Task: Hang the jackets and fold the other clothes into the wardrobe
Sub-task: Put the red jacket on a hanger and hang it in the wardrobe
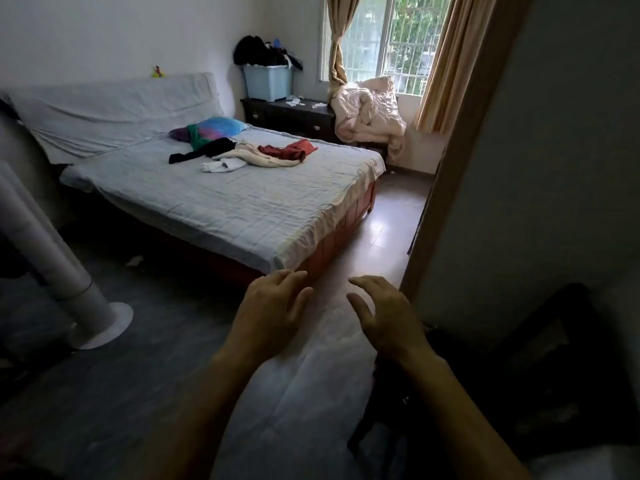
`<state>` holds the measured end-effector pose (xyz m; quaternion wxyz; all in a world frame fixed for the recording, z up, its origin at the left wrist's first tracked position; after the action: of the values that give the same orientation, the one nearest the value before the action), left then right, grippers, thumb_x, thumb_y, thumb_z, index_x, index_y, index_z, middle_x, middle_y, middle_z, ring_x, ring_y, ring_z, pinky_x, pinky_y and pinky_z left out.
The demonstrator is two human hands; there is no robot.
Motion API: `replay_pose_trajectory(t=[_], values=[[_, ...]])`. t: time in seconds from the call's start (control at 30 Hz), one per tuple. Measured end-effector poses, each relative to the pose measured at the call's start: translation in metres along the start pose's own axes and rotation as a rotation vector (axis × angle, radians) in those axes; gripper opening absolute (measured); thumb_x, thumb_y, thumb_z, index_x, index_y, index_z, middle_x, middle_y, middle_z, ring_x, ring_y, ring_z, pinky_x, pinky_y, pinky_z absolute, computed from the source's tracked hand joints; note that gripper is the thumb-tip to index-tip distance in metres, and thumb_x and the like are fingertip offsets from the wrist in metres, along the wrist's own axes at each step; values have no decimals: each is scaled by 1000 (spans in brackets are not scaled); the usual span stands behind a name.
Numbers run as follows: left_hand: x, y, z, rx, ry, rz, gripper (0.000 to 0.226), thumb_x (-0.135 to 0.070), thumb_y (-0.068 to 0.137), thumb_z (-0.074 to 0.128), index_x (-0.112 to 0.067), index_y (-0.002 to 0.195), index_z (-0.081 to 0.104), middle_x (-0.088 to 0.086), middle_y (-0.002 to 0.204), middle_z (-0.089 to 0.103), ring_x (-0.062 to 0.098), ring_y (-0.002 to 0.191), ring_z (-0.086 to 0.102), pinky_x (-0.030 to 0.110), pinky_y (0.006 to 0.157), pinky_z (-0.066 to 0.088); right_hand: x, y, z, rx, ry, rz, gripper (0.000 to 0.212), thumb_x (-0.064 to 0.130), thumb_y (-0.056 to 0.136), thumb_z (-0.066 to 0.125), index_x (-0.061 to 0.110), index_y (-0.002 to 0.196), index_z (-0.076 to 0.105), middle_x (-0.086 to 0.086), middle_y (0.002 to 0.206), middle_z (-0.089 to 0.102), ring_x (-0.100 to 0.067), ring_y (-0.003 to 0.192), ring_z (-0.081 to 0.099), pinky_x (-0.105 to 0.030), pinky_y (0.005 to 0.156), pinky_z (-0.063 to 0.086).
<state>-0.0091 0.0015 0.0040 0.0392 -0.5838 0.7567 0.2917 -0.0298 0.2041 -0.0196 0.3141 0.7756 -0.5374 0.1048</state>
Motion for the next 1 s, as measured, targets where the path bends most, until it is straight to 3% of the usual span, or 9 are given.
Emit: replay_pose_trajectory(t=[0.2, 0.37, 0.5, 0.73, 0.9, 1.0], values=[[75, 67, 9, 24, -74, -52, 47, -47, 93, 43, -19, 129, 54, 2, 126, 58, 16, 109, 55, 35, 96, 45, 2, 83, 50, 117, -38, 37, 41, 43, 95, 48, 29, 133, 50, 6, 135, 52, -10, 121, 47, -26, 101, 38], [123, 137, 8, 32, -86, -47, 56, -53, 89, 39, -18, 130, 53, 5, 129, 56, 20, 113, 54, 36, 99, 43, -1, 160, 71, 86, -51, 43, 39, 40, 95, 50, 27, 131, 52, 5, 132, 53, -10, 119, 49, -20, 96, 35], [149, 179, 24, 56, -69, -23, 50, -50, 93, 43, -20, 131, 52, 4, 129, 56, 19, 113, 54, 36, 99, 43, -17, 206, 86, 73, -52, 66, 38, 39, 95, 49, 25, 131, 53, 3, 131, 55, -11, 117, 50, -17, 93, 34], [180, 275, 75, 139, -44, -20, 66, -61, 85, 30, -16, 128, 55, 7, 124, 59, 21, 111, 55, 33, 95, 43, -77, 289, 112, 62, -6, 112, 38, 38, 95, 50, 24, 130, 54, 2, 129, 56, -13, 116, 51, -28, 97, 41], [182, 363, 127, 201, -33, -20, 67, -60, 85, 29, -16, 125, 57, 8, 120, 61, 23, 108, 57, 37, 94, 45, -146, 357, 116, 33, 50, 141, 37, 38, 95, 51, 22, 128, 56, 1, 127, 58, -15, 114, 54, -28, 96, 42], [179, 411, 149, 216, -28, -35, 67, -60, 84, 30, -15, 124, 59, 7, 119, 62, 23, 107, 58, 33, 93, 44, -183, 402, 104, 28, 71, 134, 36, 36, 94, 53, 20, 127, 57, 0, 125, 59, -16, 112, 55, -27, 95, 43]])
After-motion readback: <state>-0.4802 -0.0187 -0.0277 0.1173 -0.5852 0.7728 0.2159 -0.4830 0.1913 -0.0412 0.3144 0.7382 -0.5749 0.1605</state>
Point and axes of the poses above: each hand's wrist, its own y-axis towards the middle knuckle, its own z-axis out of the palm, x = y × z, the point moved 1 cm from there along y, towards the middle knuckle
